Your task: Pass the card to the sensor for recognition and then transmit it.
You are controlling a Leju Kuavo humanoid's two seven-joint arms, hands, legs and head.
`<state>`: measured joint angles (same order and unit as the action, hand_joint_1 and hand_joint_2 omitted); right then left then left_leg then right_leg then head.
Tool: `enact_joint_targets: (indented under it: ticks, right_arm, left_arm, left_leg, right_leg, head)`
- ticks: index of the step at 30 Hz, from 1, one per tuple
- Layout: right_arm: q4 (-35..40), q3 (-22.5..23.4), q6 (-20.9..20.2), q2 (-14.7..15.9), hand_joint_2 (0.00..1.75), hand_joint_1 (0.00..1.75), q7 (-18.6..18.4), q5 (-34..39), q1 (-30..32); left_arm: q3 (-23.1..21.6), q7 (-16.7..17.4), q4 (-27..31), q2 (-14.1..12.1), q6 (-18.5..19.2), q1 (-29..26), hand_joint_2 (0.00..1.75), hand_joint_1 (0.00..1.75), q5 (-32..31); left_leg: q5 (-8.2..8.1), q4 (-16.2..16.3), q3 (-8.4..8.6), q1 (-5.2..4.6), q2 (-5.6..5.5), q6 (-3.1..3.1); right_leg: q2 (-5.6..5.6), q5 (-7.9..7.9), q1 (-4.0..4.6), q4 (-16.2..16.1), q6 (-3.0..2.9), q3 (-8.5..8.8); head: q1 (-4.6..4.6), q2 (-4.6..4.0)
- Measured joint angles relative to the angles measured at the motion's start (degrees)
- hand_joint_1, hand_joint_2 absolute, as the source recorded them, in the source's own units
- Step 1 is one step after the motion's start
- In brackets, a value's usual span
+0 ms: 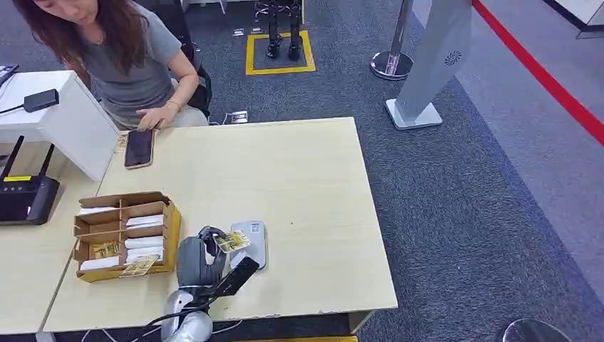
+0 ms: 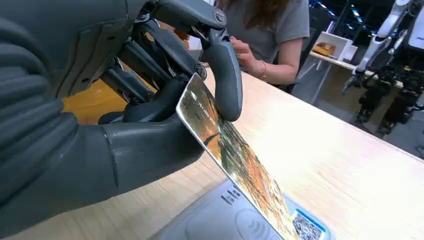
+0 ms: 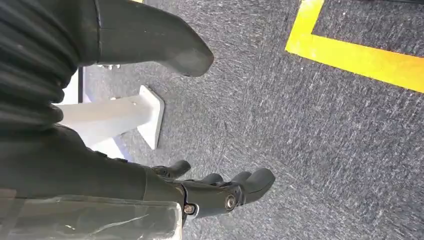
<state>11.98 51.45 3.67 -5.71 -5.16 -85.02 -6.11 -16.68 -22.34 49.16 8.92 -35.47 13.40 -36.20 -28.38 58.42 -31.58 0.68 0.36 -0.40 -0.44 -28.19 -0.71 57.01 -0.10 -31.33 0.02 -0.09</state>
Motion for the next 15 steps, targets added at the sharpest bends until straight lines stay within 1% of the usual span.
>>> enact_joint_targets:
  ticks: [5, 15]
  right_arm:
    - [0.0, -0.2, -0.2, 0.0, 1.75, 0.00, 0.0, 0.0, -0.2]
    - [0.0, -0.4, -0.2, 0.0, 1.75, 0.00, 0.0, 0.0, -0.4]
  left_arm:
    - [-1.1, -0.8, -0.4, 0.0, -0.1, 0.3, 1.75, 1.75, 0.1]
    - [-2.4, -0.7, -1.2, 0.0, -0.2, 1.0, 1.75, 1.75, -0.7]
  left_leg:
    - [0.00, 0.0, 0.00, 0.00, 0.00, 0.00]
    - [0.00, 0.0, 0.00, 0.00, 0.00, 0.00]
  right_leg:
    - [0.00, 0.00, 0.00, 0.0, 0.00, 0.00]
    - [0.00, 0.00, 0.00, 0.0, 0.00, 0.00]
  head:
    - [0.00, 0.00]
    - [-0.02, 0.00]
